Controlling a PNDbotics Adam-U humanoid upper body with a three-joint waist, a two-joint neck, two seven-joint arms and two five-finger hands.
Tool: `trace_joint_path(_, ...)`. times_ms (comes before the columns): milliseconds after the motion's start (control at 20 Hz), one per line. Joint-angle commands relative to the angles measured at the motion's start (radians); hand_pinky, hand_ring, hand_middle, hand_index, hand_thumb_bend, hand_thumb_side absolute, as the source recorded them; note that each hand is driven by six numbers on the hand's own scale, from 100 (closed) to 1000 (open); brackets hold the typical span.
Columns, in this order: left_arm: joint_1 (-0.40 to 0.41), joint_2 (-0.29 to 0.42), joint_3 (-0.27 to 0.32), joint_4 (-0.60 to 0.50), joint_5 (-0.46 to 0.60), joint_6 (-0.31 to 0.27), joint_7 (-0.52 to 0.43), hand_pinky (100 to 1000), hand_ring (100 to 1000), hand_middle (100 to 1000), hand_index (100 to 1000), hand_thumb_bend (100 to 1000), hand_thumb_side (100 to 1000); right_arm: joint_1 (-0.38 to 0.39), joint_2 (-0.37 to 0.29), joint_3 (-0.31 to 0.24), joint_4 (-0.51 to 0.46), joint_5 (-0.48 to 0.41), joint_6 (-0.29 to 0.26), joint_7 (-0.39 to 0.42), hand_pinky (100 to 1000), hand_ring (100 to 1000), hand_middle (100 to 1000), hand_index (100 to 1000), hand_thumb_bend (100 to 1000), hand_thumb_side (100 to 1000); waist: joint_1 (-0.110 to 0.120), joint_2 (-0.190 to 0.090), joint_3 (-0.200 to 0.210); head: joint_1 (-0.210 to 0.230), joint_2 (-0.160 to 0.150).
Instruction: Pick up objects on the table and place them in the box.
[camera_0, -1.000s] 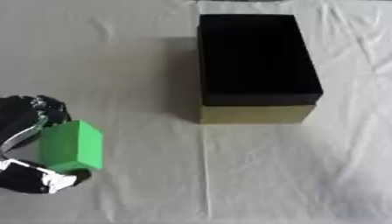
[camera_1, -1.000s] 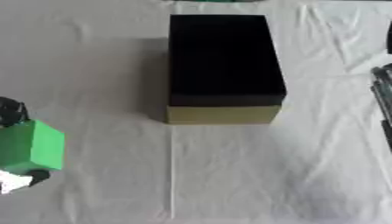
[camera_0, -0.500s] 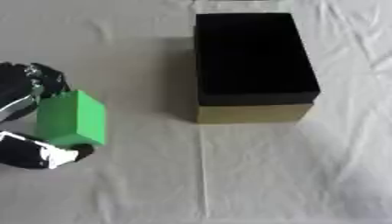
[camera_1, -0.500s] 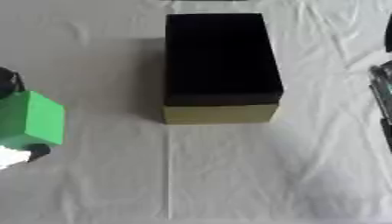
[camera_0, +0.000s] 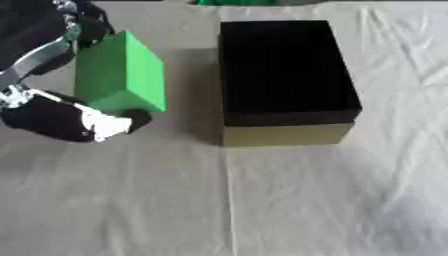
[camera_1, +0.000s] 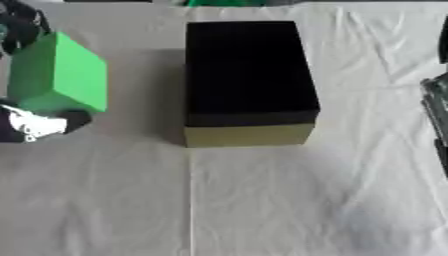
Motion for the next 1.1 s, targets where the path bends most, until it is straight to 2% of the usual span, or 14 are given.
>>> trace_joint_path(50, -0.055, -0.058, 0.017, -0.014, -0.066, 0.006, -0.022, 488, 512, 528, 583, 480, 607, -0.016, -0.038, -0.005, -0.02, -0.006, -0.005, 0.004, 870, 792, 806, 832, 100, 1000, 0.0, -0.015, -0.004, 0.015, -0.016)
trace_joint_path(200, -0.095, -0.113, 0.018, -0.013, -0.134, 0.005, -0.045, 489, 511, 526, 582, 474, 616, -0.023, -0.039, -0.002, -0.02, -0.009, -0.008, 0.007, 870, 791, 806, 832, 100, 1000, -0.001, -0.014, -0.011, 0.026, -0.018)
trace_joint_path(250, -0.11, -0.133, 0.019, -0.007, -0.15, 0.005, -0.054, 488, 510, 526, 581, 446, 644, -0.024, -0.038, -0.001, -0.02, -0.01, -0.008, 0.007, 870, 791, 806, 832, 100, 1000, -0.001, -0.014, -0.013, 0.031, -0.019)
trace_joint_path(300, -0.125, -0.153, 0.02, 0.003, -0.165, 0.004, -0.06, 491, 510, 526, 583, 469, 620, -0.027, -0.037, 0.0, -0.02, -0.012, -0.009, 0.009, 870, 791, 806, 832, 100, 1000, -0.002, -0.013, -0.015, 0.035, -0.021)
trace_joint_path(550, -0.187, -0.254, 0.011, 0.125, -0.215, -0.027, -0.063, 485, 508, 523, 577, 476, 605, -0.043, -0.03, 0.007, -0.02, -0.021, -0.01, 0.019, 870, 791, 806, 832, 100, 1000, -0.002, -0.008, -0.036, 0.06, -0.041)
trace_joint_path(750, -0.229, -0.323, 0.006, 0.22, -0.259, -0.063, -0.03, 495, 513, 526, 584, 467, 615, -0.058, -0.027, 0.011, -0.02, -0.028, -0.012, 0.025, 870, 791, 806, 832, 100, 1000, -0.002, 0.0, -0.058, 0.078, -0.057)
trace_joint_path(1100, -0.269, -0.43, 0.019, 0.375, -0.42, -0.138, 0.064, 506, 517, 530, 591, 449, 609, -0.081, -0.018, 0.019, -0.02, -0.04, -0.014, 0.036, 870, 791, 806, 832, 100, 1000, -0.001, 0.01, -0.08, 0.105, -0.072)
